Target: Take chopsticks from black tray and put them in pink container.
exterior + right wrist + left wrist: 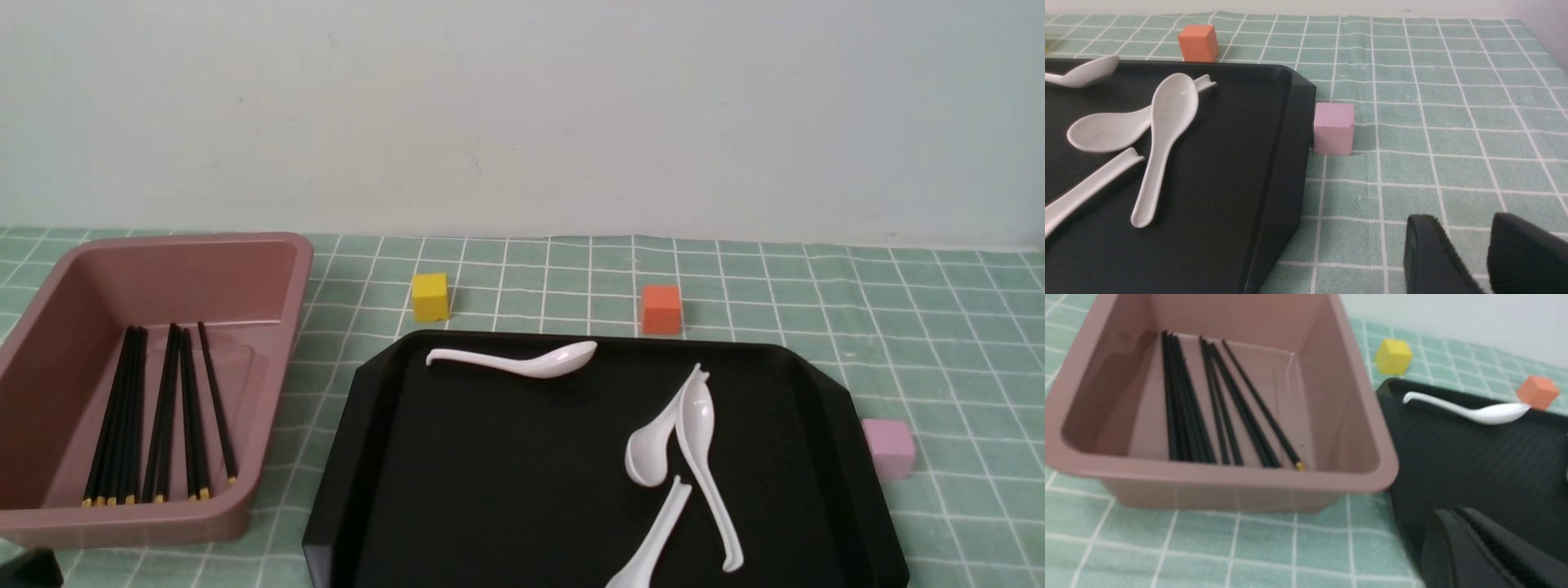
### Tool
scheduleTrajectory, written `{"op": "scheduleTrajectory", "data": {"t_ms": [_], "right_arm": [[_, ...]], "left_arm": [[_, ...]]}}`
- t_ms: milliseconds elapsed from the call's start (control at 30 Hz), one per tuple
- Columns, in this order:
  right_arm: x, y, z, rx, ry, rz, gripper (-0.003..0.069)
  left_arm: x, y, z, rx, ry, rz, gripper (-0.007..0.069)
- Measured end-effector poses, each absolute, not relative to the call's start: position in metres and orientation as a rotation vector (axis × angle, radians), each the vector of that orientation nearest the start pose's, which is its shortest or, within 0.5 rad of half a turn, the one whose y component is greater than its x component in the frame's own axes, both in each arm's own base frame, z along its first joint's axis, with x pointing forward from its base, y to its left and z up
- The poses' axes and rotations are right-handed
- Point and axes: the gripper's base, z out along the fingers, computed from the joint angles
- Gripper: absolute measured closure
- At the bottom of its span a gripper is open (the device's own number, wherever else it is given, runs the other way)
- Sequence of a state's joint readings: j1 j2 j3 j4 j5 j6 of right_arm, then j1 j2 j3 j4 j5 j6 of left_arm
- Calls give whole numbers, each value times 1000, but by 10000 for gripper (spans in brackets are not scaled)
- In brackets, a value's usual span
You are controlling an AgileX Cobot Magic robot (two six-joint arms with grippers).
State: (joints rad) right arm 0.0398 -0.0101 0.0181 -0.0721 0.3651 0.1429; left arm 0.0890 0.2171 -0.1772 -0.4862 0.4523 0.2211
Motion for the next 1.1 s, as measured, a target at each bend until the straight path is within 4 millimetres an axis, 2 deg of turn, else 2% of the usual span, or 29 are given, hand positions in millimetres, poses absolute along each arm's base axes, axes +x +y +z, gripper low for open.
{"op": "scheduleTrajectory", "data": {"t_ms": [167,400,1100], "right_arm": [[53,0,175,51,1855,56,419],[53,0,175,51,1855,56,419],[53,0,175,51,1855,56,419]], "left_arm": [[61,-8,198,-206,1905,-283,636],[55,-7,176,-206,1848,-322,633],[52,-6,170,-211,1883,-321,616]]}}
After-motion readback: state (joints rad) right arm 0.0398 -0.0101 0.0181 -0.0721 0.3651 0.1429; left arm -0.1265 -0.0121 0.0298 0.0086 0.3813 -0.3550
